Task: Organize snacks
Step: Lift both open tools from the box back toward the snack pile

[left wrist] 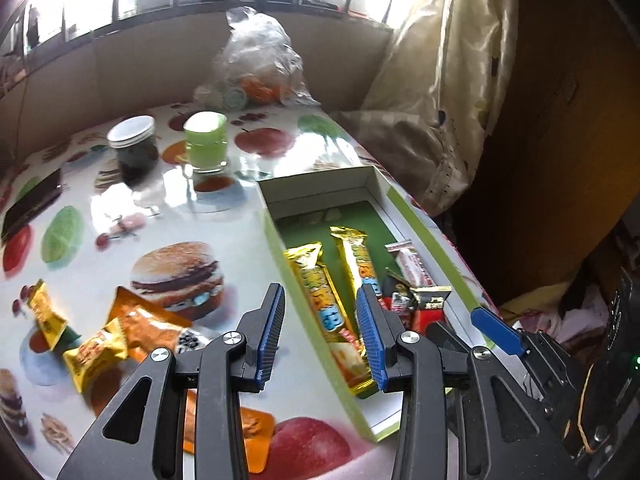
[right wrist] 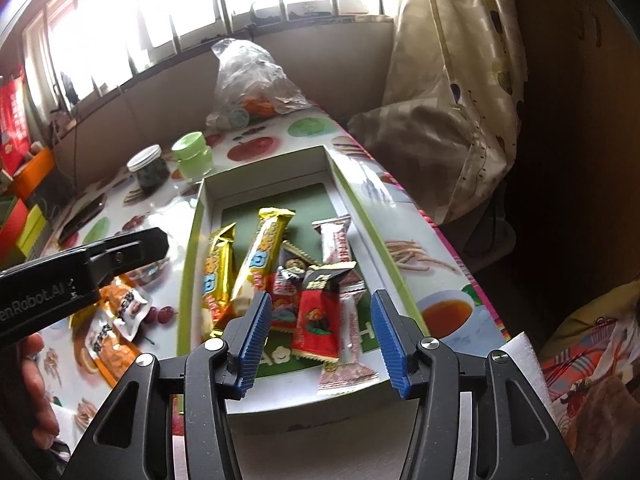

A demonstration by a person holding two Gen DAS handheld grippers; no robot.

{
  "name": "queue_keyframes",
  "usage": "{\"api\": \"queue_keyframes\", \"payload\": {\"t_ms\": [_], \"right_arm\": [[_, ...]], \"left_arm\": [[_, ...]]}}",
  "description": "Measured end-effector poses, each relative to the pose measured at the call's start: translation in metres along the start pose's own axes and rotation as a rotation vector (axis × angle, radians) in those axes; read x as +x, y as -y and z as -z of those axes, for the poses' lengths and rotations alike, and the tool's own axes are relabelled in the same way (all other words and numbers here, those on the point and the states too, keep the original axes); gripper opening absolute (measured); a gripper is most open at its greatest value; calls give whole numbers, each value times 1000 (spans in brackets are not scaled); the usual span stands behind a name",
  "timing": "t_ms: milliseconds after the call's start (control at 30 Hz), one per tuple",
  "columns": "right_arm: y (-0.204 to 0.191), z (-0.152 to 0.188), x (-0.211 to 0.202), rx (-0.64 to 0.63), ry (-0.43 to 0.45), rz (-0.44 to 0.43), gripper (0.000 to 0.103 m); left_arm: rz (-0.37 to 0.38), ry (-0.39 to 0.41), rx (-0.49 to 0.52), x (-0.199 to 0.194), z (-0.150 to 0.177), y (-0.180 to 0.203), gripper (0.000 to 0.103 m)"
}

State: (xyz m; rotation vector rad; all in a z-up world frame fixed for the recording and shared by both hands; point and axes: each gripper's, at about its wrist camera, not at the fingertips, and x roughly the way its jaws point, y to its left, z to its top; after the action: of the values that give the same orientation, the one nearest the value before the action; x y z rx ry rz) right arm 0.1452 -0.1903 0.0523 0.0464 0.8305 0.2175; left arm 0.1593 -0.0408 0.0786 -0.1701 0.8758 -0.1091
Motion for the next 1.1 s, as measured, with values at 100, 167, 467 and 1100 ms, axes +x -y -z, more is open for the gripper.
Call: {"api": "queue_keyframes", "payload": {"t_ms": [100, 167, 467, 1100], "right_arm": [[-7, 0, -3, -13, 7, -10, 51], [-10, 0, -5, -15, 10, -18, 51], [-29, -1, -7, -31, 12, -53, 51], [-76, 2, -7, -107, 3, -120, 52]], "left_arm": [[-1, 6, -5, -5, 4, -6, 39], [-7, 8, -2, -8, 7, -8, 39], [-44, 37, -8, -23, 14, -24, 39], [-107, 51, -103, -46, 37, -76, 39]]}}
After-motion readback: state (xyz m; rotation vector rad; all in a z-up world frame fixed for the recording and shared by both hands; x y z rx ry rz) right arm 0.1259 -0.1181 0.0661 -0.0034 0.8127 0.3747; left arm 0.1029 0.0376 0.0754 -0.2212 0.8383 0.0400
